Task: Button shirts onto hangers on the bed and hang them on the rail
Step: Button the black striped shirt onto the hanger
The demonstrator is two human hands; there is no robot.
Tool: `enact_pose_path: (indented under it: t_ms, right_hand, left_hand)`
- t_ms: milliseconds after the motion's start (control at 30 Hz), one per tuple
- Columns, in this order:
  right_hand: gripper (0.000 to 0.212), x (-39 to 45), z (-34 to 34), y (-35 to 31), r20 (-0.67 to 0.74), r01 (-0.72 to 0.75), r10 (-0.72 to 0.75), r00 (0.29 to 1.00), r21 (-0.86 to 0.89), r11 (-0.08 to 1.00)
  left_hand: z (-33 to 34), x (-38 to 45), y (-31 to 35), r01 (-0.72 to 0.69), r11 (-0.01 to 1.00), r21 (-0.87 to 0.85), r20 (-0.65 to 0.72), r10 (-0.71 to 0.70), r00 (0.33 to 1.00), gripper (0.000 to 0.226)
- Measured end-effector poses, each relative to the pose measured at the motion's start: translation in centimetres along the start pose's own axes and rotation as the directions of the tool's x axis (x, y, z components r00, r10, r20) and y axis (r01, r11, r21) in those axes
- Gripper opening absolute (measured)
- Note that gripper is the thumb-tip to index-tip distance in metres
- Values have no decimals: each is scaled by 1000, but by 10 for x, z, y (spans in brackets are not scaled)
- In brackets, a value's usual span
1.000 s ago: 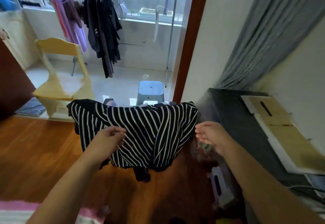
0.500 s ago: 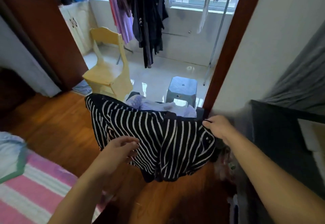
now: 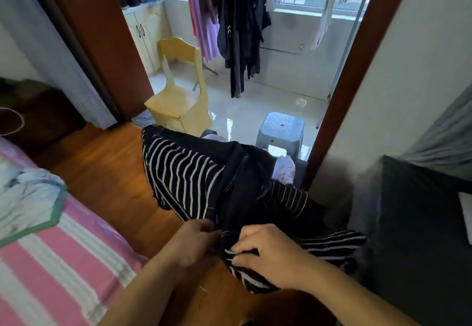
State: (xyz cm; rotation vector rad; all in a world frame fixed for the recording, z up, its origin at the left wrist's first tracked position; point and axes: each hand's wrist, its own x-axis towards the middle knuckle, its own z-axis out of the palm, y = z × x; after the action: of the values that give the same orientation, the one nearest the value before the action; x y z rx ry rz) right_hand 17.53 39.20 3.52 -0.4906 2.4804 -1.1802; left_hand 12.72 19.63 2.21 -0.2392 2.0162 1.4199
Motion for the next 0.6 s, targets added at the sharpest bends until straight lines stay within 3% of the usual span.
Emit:
enact_pose_path:
  t_ms: [33, 100, 167, 200, 267, 333, 400, 500, 600]
  right_hand:
    - [18, 3, -4, 3, 3, -32, 32, 999, 28, 999]
    - [25, 18, -23, 16, -266, -133, 155, 952, 99, 986]
    - [28, 43, -50, 26, -547, -252, 291, 785, 147, 956]
    - [40, 57, -61, 28, -543, -326, 371, 753, 182, 928]
    - [71, 90, -75, 32, -341, -448, 508, 791, 243, 861]
    - [82, 120, -79, 33, -212, -490, 527, 823, 205, 847]
    - [75, 145, -78, 33, -158, -525, 527, 835, 62, 849]
    - [35, 169, -81, 23, -153, -512, 490, 858, -181, 840]
    - [29, 184, -93, -2, -237, -436, 428, 872, 20, 900]
  left_hand:
    - [-4, -4, -7, 2, 999, -46, -17, -2, 1000, 13]
    - [-12, -10, -19, -8, 998, -55, -71, 4, 997, 11]
    - [-18, -16, -26, -11, 999, 30, -93, 13, 996, 9]
    - [-20, -19, -30, -15, 995, 95, -95, 24, 995, 9]
    - [-20, -25, -35, -26, 977, 211, -99, 47, 994, 10]
    - [-18, -30, -37, -50, 946, 319, -111, 90, 990, 18]
    - [-19, -40, -32, -82, 909, 409, -120, 143, 982, 30]
    - [-37, -54, -31, -85, 844, 529, -133, 182, 974, 35]
    - [-72, -77, -34, -23, 832, 554, -259, 198, 945, 30]
